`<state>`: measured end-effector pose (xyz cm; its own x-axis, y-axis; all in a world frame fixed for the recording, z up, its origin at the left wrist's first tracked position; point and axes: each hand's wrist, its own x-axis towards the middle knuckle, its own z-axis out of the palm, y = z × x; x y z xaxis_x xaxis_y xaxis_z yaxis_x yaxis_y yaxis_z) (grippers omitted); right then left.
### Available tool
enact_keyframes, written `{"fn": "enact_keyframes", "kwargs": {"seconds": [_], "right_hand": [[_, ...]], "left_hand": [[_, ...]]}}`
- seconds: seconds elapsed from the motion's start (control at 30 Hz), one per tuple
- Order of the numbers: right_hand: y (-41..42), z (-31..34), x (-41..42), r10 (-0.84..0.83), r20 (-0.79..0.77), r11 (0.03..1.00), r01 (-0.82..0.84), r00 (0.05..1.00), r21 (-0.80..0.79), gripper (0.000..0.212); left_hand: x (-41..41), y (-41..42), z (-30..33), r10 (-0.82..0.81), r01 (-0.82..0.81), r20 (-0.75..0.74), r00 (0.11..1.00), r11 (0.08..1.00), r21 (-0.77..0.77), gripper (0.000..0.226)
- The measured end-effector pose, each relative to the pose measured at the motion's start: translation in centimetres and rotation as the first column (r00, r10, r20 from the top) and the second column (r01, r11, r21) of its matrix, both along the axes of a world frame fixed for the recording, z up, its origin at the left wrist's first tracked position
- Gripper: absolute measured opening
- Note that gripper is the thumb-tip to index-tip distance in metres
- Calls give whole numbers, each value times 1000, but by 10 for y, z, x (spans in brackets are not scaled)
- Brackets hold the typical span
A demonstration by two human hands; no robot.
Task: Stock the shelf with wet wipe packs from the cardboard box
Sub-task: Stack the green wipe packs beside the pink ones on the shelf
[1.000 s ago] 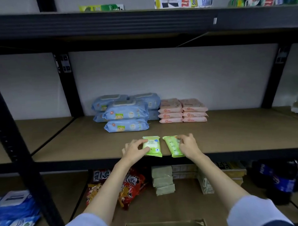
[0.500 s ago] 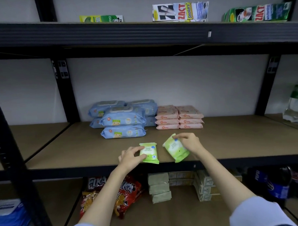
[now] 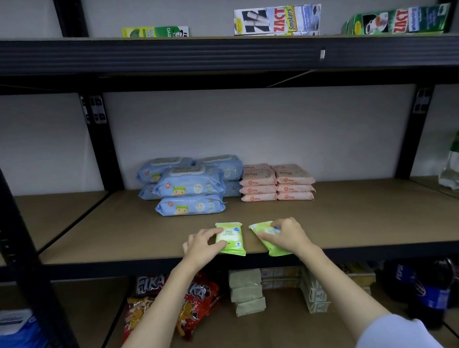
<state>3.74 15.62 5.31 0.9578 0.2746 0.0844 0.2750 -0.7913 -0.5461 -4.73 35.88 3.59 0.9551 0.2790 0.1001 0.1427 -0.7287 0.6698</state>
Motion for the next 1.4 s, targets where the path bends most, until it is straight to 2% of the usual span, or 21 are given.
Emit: {"fn": "enact_keyframes", "kwargs": {"seconds": [0.07, 0.13, 0.23, 0.27, 0.4, 0.67, 1.1, 1.4], "right_hand": [[-5, 4, 3, 46, -128, 984, -24, 991, 175, 56], [-13, 3, 6, 115, -201, 971, -67, 973, 230, 53], [-18, -7, 9, 85, -98, 996, -85, 992, 10, 53], [-16, -10, 9, 75, -65, 997, -76, 995, -20, 50], [-2, -15, 4, 87, 19, 996, -88, 996, 13, 42], [2, -21, 13, 89, -9, 996, -89, 996, 16, 40], [6, -24, 10, 92, 46, 992, -88, 995, -92, 45], [6, -27, 11, 81, 72, 993, -75, 994, -91, 49]], "left_hand": [[2, 1, 2, -18, 18, -35, 999, 1000, 11, 37], [4, 2, 2, -44, 47, -71, 996, 998, 37, 42], [10, 1, 2, -60, 67, -103, 993, 996, 61, 46], [13, 1, 3, -65, 73, -112, 992, 995, 72, 47], [24, 3, 4, -70, 82, -116, 991, 991, 102, 47], [31, 4, 0, -39, 40, -70, 997, 999, 10, 46], [33, 2, -4, -38, 43, -84, 996, 997, 64, 44], [34, 0, -4, -11, 19, -102, 995, 996, 85, 42]]}}
